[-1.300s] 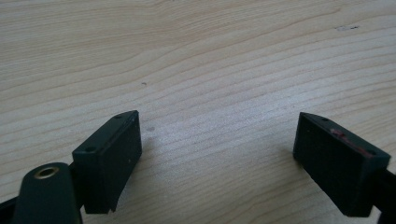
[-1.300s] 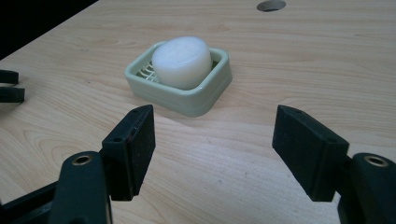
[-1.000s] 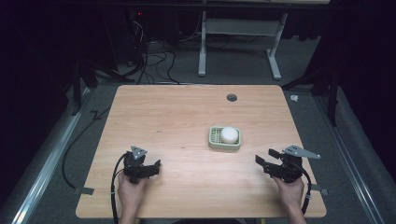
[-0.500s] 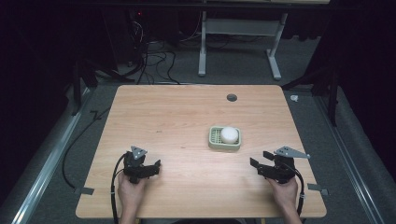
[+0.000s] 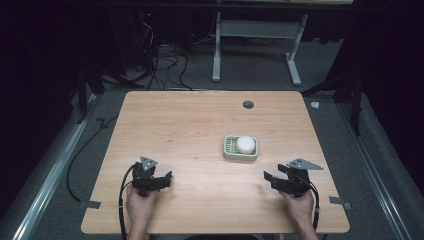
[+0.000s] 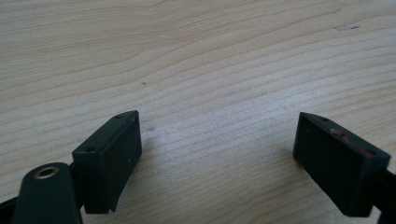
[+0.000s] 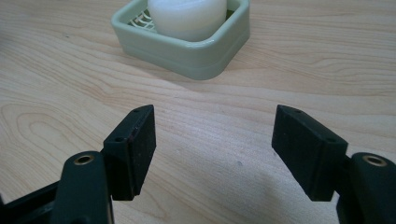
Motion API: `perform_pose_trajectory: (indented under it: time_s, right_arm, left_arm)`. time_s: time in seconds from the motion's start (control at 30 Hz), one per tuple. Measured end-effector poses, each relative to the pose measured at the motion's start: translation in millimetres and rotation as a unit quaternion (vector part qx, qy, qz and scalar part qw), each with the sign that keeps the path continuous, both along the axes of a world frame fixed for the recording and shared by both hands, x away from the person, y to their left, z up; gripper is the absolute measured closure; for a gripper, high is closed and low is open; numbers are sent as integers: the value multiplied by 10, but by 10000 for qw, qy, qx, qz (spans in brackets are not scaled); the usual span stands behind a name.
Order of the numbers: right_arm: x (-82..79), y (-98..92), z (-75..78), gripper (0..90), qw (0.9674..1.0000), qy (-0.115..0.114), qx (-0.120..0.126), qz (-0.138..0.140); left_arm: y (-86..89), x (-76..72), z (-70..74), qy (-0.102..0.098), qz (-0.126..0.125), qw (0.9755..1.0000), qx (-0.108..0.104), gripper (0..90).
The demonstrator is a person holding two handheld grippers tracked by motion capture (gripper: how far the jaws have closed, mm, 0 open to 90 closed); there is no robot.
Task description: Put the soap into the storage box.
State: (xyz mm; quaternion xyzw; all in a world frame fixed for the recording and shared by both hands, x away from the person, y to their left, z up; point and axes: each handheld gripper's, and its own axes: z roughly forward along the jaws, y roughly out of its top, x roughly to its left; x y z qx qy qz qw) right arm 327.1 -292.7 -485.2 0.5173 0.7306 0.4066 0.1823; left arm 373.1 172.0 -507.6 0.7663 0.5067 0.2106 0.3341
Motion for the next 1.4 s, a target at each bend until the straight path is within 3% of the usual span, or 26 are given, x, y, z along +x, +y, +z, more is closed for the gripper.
perform_pose_trajectory:
  time_s: [0.6,0.83,0.97,1.4]
  right_arm:
    - [53,50,-107,311,9989,116,-452,-71]
    - [62,91,-163,286,9971,226,-719,-71]
    - [63,145,-166,269,9949,202,-993,-28]
    - [70,146,-168,264,9949,198,-990,3]
  left_arm:
    - [0,-1,0,-1,-1,10000,1,160]
    - [0,-2,0,-1,-1,10000,3,160]
    - [0,-3,0,-1,0,10000,-3,160]
    - [-3,-10,-2,-17,15,10000,-7,160]
